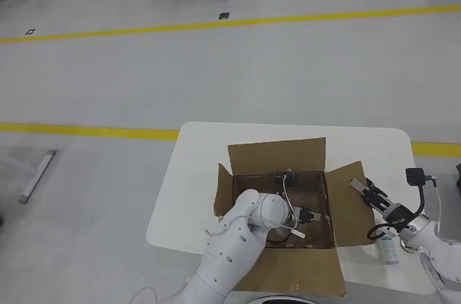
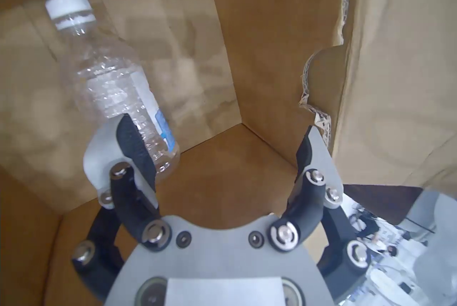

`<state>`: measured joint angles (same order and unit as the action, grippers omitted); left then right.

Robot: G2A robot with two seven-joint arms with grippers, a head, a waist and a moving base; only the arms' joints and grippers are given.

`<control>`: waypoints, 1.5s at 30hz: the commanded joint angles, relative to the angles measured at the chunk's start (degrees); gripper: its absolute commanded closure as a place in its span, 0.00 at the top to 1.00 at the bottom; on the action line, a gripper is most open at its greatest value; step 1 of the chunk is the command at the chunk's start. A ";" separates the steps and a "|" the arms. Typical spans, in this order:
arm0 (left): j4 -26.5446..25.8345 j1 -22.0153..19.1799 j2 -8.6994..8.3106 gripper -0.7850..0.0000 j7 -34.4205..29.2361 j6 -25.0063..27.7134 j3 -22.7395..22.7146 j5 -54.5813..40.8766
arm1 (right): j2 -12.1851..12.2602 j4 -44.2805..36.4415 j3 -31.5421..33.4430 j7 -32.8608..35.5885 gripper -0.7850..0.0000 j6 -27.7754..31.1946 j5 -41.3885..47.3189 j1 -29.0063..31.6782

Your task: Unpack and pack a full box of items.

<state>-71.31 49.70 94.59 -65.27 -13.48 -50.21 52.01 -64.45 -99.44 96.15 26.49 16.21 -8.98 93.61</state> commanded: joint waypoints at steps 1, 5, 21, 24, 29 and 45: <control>-2.40 0.77 -0.37 1.00 -0.64 -0.72 -0.19 1.91 | 0.11 -0.15 0.79 0.29 1.00 -0.24 -0.24 0.21; -6.95 2.42 -1.10 1.00 -1.89 -2.04 -1.57 3.73 | 0.41 -0.89 3.00 0.75 1.00 -0.65 -1.04 0.79; -17.75 6.09 -3.07 1.00 -5.08 -3.24 -4.63 11.58 | 2.70 -8.08 20.10 5.12 0.69 2.37 -22.87 6.78; -17.79 6.24 -3.08 1.00 -5.19 -3.23 -4.06 12.21 | 3.04 -8.66 21.04 6.95 0.42 2.44 -29.18 8.01; -16.76 5.90 -2.98 1.00 -5.04 -3.14 -3.41 12.20 | 2.98 -7.30 19.09 7.25 0.00 2.98 -28.56 8.43; 0.99 1.25 -2.08 1.00 -4.61 -4.55 -0.08 18.47 | 2.95 -7.19 18.94 7.08 0.00 2.84 -28.16 8.38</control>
<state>-72.15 51.68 92.36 -70.12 -18.20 -50.85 69.76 -61.51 -106.64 115.09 33.57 19.05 -37.14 102.00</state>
